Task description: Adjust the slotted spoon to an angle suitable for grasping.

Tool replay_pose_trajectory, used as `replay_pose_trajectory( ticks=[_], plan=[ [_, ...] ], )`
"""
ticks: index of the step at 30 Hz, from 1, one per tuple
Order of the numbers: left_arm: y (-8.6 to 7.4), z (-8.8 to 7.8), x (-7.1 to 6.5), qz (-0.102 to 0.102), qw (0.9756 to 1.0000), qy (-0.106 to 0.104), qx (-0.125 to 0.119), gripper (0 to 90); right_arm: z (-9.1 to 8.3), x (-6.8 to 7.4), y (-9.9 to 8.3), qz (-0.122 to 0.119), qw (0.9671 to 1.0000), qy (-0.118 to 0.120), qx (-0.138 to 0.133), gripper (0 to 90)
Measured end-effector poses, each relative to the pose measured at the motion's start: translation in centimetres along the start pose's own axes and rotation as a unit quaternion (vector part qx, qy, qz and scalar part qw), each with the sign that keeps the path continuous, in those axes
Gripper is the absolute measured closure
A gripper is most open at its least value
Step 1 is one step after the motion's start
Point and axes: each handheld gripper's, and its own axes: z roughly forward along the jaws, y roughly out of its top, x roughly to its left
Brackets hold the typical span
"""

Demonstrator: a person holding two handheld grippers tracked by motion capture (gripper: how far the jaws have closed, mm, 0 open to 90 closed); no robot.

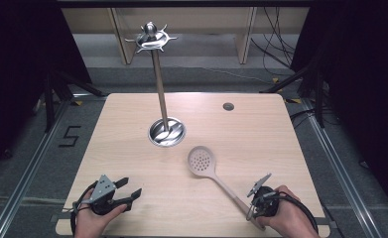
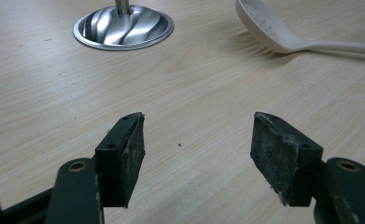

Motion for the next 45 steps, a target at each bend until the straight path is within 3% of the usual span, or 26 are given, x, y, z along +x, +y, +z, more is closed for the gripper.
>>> replay_pose_trajectory(
  ticks=[2, 8, 10, 11, 13, 18, 19, 20, 21, 22, 23, 24, 25, 28, 30, 31, 35, 37, 39, 43, 45],
  plan=[
    [0.0, 0.0, 0.1, 0.005, 1.0000, -0.002, -0.002, 34.0, 0.0, 0.1, 0.0, 0.010, 0.9997, 0.020, 0.001, 90.0],
    [0.0, -0.1, 0.1, 0.006, 1.0000, 0.001, -0.001, 34.0, 1.3, 0.8, 0.3, -0.007, 0.9972, 0.063, 0.040, 90.0],
    [0.0, -0.1, 0.1, 0.006, 1.0000, 0.001, 0.000, 34.0, 1.6, 1.0, 0.5, -0.003, 0.9967, 0.056, 0.058, 90.0],
    [0.0, -0.1, 0.1, 0.006, 1.0000, 0.001, -0.001, 34.0, 1.9, 0.9, 0.4, -0.012, 0.9968, 0.047, 0.064, 90.0],
    [0.0, -0.1, 0.1, 0.001, 1.0000, -0.001, -0.001, 34.0, 1.9, 0.8, 0.5, -0.005, 0.9961, 0.053, 0.071, 90.0],
    [0.0, -0.1, 0.1, -0.002, 1.0000, -0.001, -0.002, 34.0, 1.9, 0.3, 0.7, -0.005, 0.9960, 0.009, 0.089, 90.0],
    [0.0, -0.1, 0.1, -0.002, 1.0000, -0.003, -0.002, 34.0, 1.8, 0.4, 0.8, 0.014, 0.9949, -0.002, 0.099, 90.0],
    [0.0, -0.1, 0.1, -0.002, 1.0000, -0.003, -0.002, 34.0, 1.9, -0.1, 0.6, -0.002, 0.9958, -0.012, 0.091, 90.0],
    [0.0, -0.1, 0.1, -0.002, 1.0000, -0.003, -0.003, 34.0, 1.9, -0.1, 0.7, 0.009, 0.9953, -0.017, 0.095, 90.0],
    [0.0, -0.1, 0.1, -0.002, 1.0000, -0.003, -0.003, 34.0, 1.9, -0.6, 0.7, -0.003, 0.9952, -0.011, 0.098, 90.0],
    [0.0, -0.1, 0.1, -0.002, 1.0000, -0.001, -0.002, 33.9, 1.9, -0.5, 0.6, 0.021, 0.9953, -0.019, 0.092, 90.0],
    [0.0, -0.1, 0.1, -0.002, 1.0000, -0.001, -0.002, 34.0, 1.9, -0.5, 0.6, 0.031, 0.9952, -0.018, 0.091, 90.0],
    [0.0, -0.1, 0.1, 0.000, 1.0000, 0.000, -0.001, 34.0, 1.9, -1.0, 0.6, 0.014, 0.9957, -0.022, 0.089, 90.0],
    [0.0, -0.1, 0.1, -0.002, 1.0000, 0.000, -0.002, 34.0, 2.0, -1.4, 0.5, 0.039, 0.9951, -0.031, 0.085, 90.0],
    [0.0, -0.1, 0.1, -0.002, 1.0000, 0.001, 0.000, 34.0, 1.9, -1.7, 0.5, 0.031, 0.9956, -0.036, 0.081, 90.0],
    [0.0, -0.1, 0.1, -0.004, 1.0000, -0.001, -0.003, 34.0, 2.1, -2.2, 0.5, 0.039, 0.9954, -0.046, 0.074, 90.0],
    [0.0, -0.1, 0.1, -0.002, 1.0000, -0.001, -0.001, 34.0, 2.1, -3.4, 0.5, 0.038, 0.9958, -0.047, 0.069, 90.0],
    [0.0, -0.1, 0.2, 0.006, 1.0000, -0.003, -0.004, 34.0, 2.1, -4.0, 0.6, 0.048, 0.9949, -0.056, 0.068, 90.0],
    [0.0, 0.0, 0.1, -0.006, 1.0000, -0.001, -0.003, 34.0, 2.1, -4.5, 0.6, 0.054, 0.9956, -0.047, 0.060, 90.0],
    [0.0, 0.0, 0.1, 0.002, 1.0000, -0.002, -0.003, 34.0, 2.2, -5.4, 0.9, 0.071, 0.9948, -0.054, 0.050, 90.0],
    [0.0, 0.0, 0.1, -0.006, 1.0000, -0.001, -0.003, 34.0, 2.3, -5.9, 1.0, 0.076, 0.9944, -0.058, 0.045, 90.0]
  ],
)
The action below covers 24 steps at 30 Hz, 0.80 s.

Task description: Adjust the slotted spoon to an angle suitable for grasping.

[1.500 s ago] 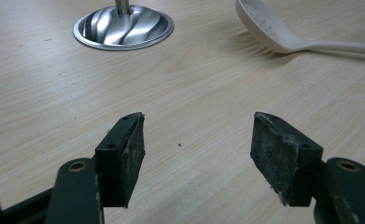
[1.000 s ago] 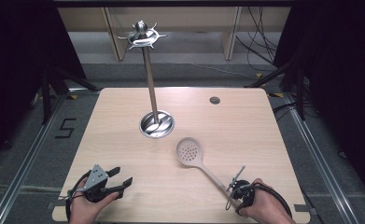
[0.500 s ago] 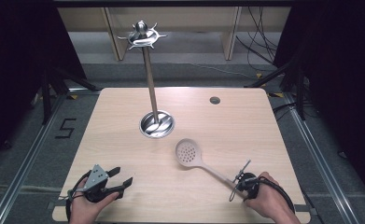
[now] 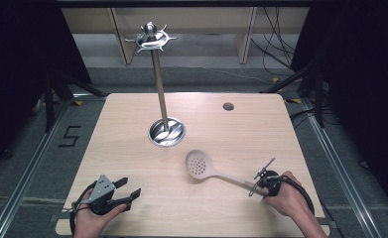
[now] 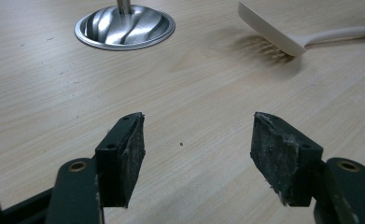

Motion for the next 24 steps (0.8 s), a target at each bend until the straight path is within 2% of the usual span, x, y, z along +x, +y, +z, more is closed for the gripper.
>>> replay_pose_trajectory(
  ticks=[1, 2, 3, 5, 6, 7, 8, 10, 12, 13, 14, 15, 16, 18, 20, 21, 22, 23, 24],
  plan=[
    [0.0, 0.0, 0.0, 0.001, 1.0000, 0.000, 0.002, 34.0, 0.0, -0.3, 0.1, -0.004, 1.0000, -0.002, -0.001, 90.0],
    [0.0, 0.0, 0.1, 0.002, 1.0000, 0.001, 0.002, 34.0, 0.0, -0.3, 0.2, 0.012, 0.9999, -0.003, -0.001, 90.0],
    [0.0, -0.1, 0.1, 0.002, 1.0000, 0.001, 0.002, 34.0, 0.0, -0.5, 0.2, 0.016, 0.9998, -0.004, -0.010, 90.0],
    [0.0, 0.0, 0.1, 0.002, 1.0000, 0.000, 0.001, 34.0, 0.0, -0.9, 0.3, 0.021, 0.9997, -0.001, -0.013, 90.0],
    [0.0, 0.0, 0.1, 0.002, 1.0000, 0.000, 0.001, 34.0, -0.2, -1.0, 0.3, 0.023, 0.9997, 0.005, -0.012, 86.6],
    [0.0, -0.1, 0.2, 0.008, 1.0000, -0.001, 0.001, 34.0, -0.2, -1.0, 0.3, 0.023, 0.9997, 0.005, -0.012, 86.6],
    [0.0, -0.1, 0.2, 0.009, 1.0000, -0.001, 0.001, 34.0, -0.7, -1.1, 0.3, 0.035, 0.9989, 0.027, -0.018, 82.4],
    [0.0, 0.0, 0.1, 0.002, 1.0000, -0.001, 0.001, 34.0, -1.3, -1.4, 0.2, 0.033, 0.9987, 0.024, -0.030, 77.5],
    [0.0, 0.0, 0.0, 0.000, 1.0000, 0.000, 0.000, 34.0, -2.1, -1.5, 0.3, 0.024, 0.9988, 0.023, -0.035, 63.7],
    [0.0, 0.0, 0.0, 0.004, 1.0000, 0.002, 0.002, 34.0, -2.2, -1.8, 0.4, -0.004, 0.9992, 0.013, -0.038, 58.7],
    [0.0, 0.0, 0.0, 0.004, 1.0000, 0.002, 0.002, 34.0, -2.2, -1.8, 0.4, -0.004, 0.9992, 0.013, -0.038, 58.7],
    [0.0, 0.0, 0.1, 0.014, 0.9999, -0.002, 0.003, 34.0, -2.5, -2.3, 0.8, -0.051, 0.9978, 0.007, -0.042, 49.1],
    [0.0, 0.0, 0.1, 0.013, 0.9999, -0.001, 0.002, 34.0, -2.4, -2.5, 1.0, -0.066, 0.9972, 0.002, -0.037, 46.7],
    [0.0, 0.0, 0.1, 0.013, 0.9999, 0.000, 0.002, 34.0, -2.2, -2.8, 1.4, -0.098, 0.9948, 0.008, -0.029, 44.4],
    [0.0, 0.0, 0.0, 0.003, 1.0000, 0.001, 0.000, 34.0, -1.6, -3.1, 1.8, -0.112, 0.9933, 0.021, -0.017, 42.3],
    [0.0, -0.1, 0.1, 0.011, 0.9999, -0.003, 0.001, 34.0, -1.3, -3.3, 1.9, -0.119, 0.9926, 0.022, -0.008, 41.9],
    [0.0, -0.1, 0.1, 0.004, 1.0000, -0.002, 0.001, 34.0, -0.8, -3.5, 2.0, -0.136, 0.9905, 0.017, 0.005, 41.1],
    [0.0, -0.1, 0.2, 0.009, 1.0000, -0.001, 0.002, 34.0, -0.5, -3.5, 2.0, -0.137, 0.9903, 0.023, 0.010, 41.2],
    [0.0, -0.1, 0.2, 0.010, 0.9999, -0.001, 0.002, 34.0, -0.2, -3.7, 2.1, -0.146, 0.9888, 0.030, 0.011, 41.3]
  ],
)
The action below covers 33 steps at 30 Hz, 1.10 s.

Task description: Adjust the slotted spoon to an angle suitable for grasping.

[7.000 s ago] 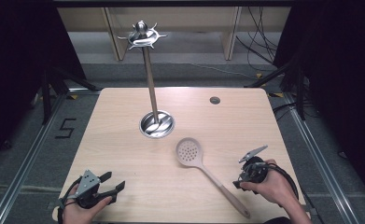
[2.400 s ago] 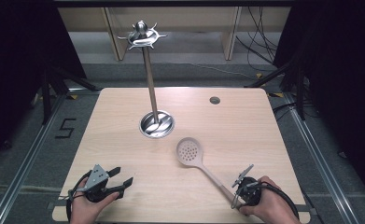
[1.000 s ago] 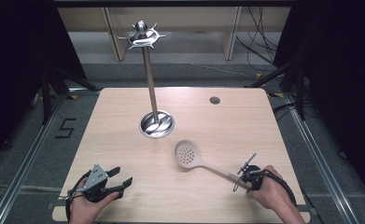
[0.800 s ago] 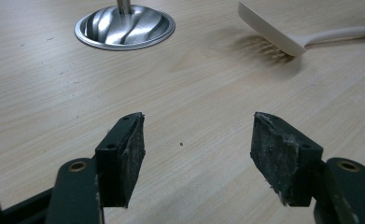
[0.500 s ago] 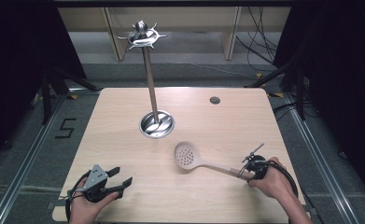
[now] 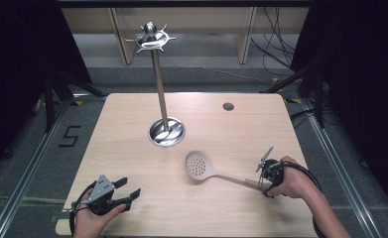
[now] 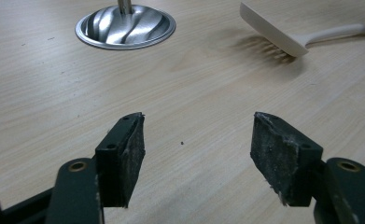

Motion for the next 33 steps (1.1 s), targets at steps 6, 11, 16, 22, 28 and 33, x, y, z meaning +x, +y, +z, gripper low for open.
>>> replay_pose_trajectory(
  ticks=[6, 11, 16, 22, 28, 33],
  plan=[
    [0.0, 0.1, -0.2, -0.006, 1.0000, 0.003, 0.001, 34.0, 0.8, -0.6, -0.2, -0.019, 0.9997, 0.011, 0.005, 44.9],
    [0.0, 0.0, -0.2, -0.002, 1.0000, 0.003, 0.002, 34.1, 0.6, -1.0, -0.4, -0.020, 0.9997, 0.011, 0.001, 55.2],
    [0.0, 0.1, -0.2, -0.005, 1.0000, 0.000, 0.001, 34.0, 0.6, -1.0, -0.5, -0.052, 0.9986, 0.008, -0.004, 65.6],
    [0.0, 0.1, -0.1, 0.005, 1.0000, -0.002, 0.002, 34.1, 0.6, -0.7, -0.5, -0.095, 0.9953, -0.019, -0.006, 67.6],
    [0.0, 0.3, -0.3, -0.003, 1.0000, -0.003, 0.002, 34.1, 0.2, -0.6, -0.8, -0.109, 0.9927, -0.023, -0.045, 68.1],
    [0.0, 0.2, -0.3, 0.004, 1.0000, 0.000, 0.005, 34.1, -0.7, -0.7, -0.8, -0.107, 0.9923, -0.020, -0.059, 68.3]
  ],
)
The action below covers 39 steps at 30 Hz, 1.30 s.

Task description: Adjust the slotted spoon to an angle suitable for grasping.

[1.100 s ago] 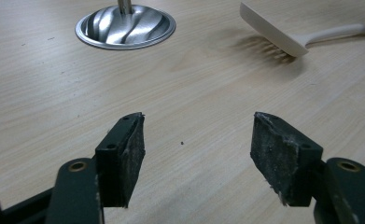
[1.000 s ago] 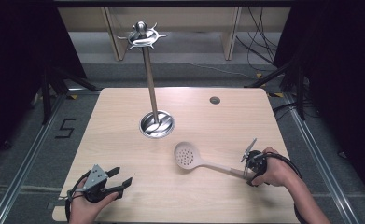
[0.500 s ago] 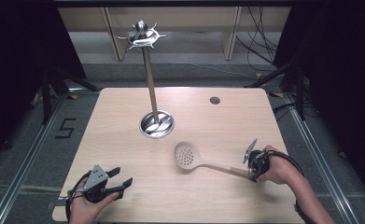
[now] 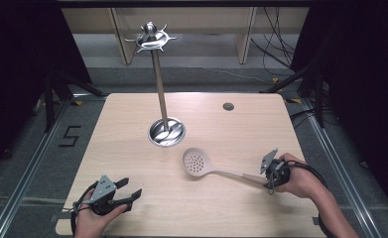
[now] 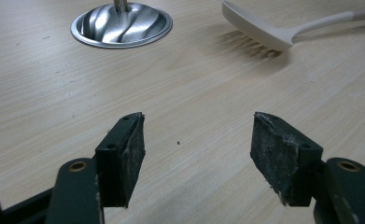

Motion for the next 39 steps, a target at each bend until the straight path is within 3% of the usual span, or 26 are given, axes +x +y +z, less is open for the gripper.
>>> replay_pose_trajectory(
  ticks=[3, 5, 7, 10, 11, 13, 14, 15, 17, 19, 20, 21, 22, 24, 26, 27, 28, 30, 34, 36, 38, 39],
  plan=[
    [0.0, 0.0, 0.0, 0.000, 1.0000, 0.000, 0.000, 34.1, -0.5, -0.1, 0.0, -0.010, 0.9998, 0.003, -0.017, 68.4],
    [0.0, 0.0, 0.0, 0.003, 1.0000, -0.001, 0.000, 34.1, -0.9, 0.0, 0.0, 0.003, 0.9998, 0.010, -0.019, 68.4],
    [0.0, 0.0, 0.0, 0.003, 1.0000, -0.001, 0.000, 34.1, -1.2, -0.2, 0.1, -0.007, 0.9994, 0.006, -0.034, 68.4],
    [0.0, 0.0, -0.1, -0.007, 1.0000, -0.001, 0.000, 34.1, -1.7, -0.1, 0.1, 0.002, 0.9990, 0.008, -0.045, 68.4],
    [0.0, 0.0, -0.1, -0.007, 1.0000, -0.001, -0.001, 34.1, -1.9, -0.4, 0.2, -0.013, 0.9987, 0.019, -0.045, 68.4],
    [0.0, 0.0, -0.1, -0.006, 1.0000, -0.001, -0.001, 34.0, -2.3, -0.1, 0.2, 0.008, 0.9985, 0.013, -0.053, 68.3],
    [0.0, 0.0, -0.1, -0.006, 1.0000, -0.001, -0.001, 34.1, -2.3, -0.1, 0.2, 0.008, 0.9985, 0.013, -0.053, 68.3],
    [0.0, 0.0, 0.0, 0.000, 1.0000, -0.001, -0.001, 34.1, -2.7, -0.2, 0.4, -0.002, 0.9975, 0.012, -0.069, 68.3],
    [0.0, 0.0, 0.0, -0.001, 1.0000, -0.002, -0.002, 34.0, -3.2, -0.1, 0.5, 0.012, 0.9971, 0.010, -0.074, 68.3],
    [0.0, 0.0, 0.0, 0.000, 1.0000, -0.003, -0.003, 34.1, -3.7, -0.3, 0.6, -0.009, 0.9958, 0.007, -0.091, 68.3],
    [0.0, 0.0, 0.0, 0.000, 1.0000, -0.003, -0.003, 34.1, -4.0, 0.1, 0.7, 0.015, 0.9958, 0.013, -0.090, 68.3],
    [0.0, 0.0, 0.0, -0.001, 1.0000, -0.003, -0.003, 34.1, -4.3, -0.2, 0.8, -0.001, 0.9947, 0.008, -0.102, 68.3],
    [0.0, 0.0, 0.0, 0.000, 1.0000, -0.002, -0.003, 34.0, -4.6, 0.0, 0.8, 0.011, 0.9946, 0.011, -0.103, 68.2],
    [0.0, 0.0, 0.0, 0.002, 1.0000, -0.002, -0.002, 34.1, -4.9, 0.0, 0.9, 0.009, 0.9937, 0.007, -0.111, 68.2],
    [0.1, 0.0, 0.0, 0.003, 1.0000, -0.002, -0.003, 34.1, -5.5, -0.1, 1.2, 0.000, 0.9905, 0.004, -0.137, 68.2],
    [0.1, 0.0, 0.0, 0.003, 1.0000, -0.002, -0.003, 34.1, -5.5, -0.1, 1.2, 0.000, 0.9905, 0.004, -0.137, 68.2],
    [0.0, 0.0, 0.0, 0.000, 1.0000, -0.002, -0.003, 34.0, -6.0, 0.0, 1.4, 0.014, 0.9882, 0.001, -0.153, 68.2],
    [0.0, -0.1, 0.0, -0.001, 1.0000, -0.003, -0.003, 34.0, -6.4, 0.0, 1.6, 0.018, 0.9856, -0.001, -0.168, 68.2],
    [0.1, -0.1, 0.0, 0.003, 1.0000, 0.001, -0.004, 34.0, -7.2, 0.2, 2.1, 0.021, 0.9826, -0.006, -0.184, 68.1],
    [0.1, -0.1, 0.0, -0.005, 1.0000, 0.002, -0.002, 34.0, -7.5, 0.0, 2.3, 0.002, 0.9792, -0.004, -0.203, 68.2],
    [0.1, -0.1, 0.0, -0.004, 1.0000, 0.003, -0.002, 34.0, -8.0, 0.1, 2.5, 0.015, 0.9759, -0.004, -0.218, 68.1],
    [0.1, -0.1, 0.0, -0.004, 1.0000, 0.003, -0.002, 34.0, -8.1, 0.0, 2.6, 0.004, 0.9737, -0.004, -0.228, 68.1]
  ],
)
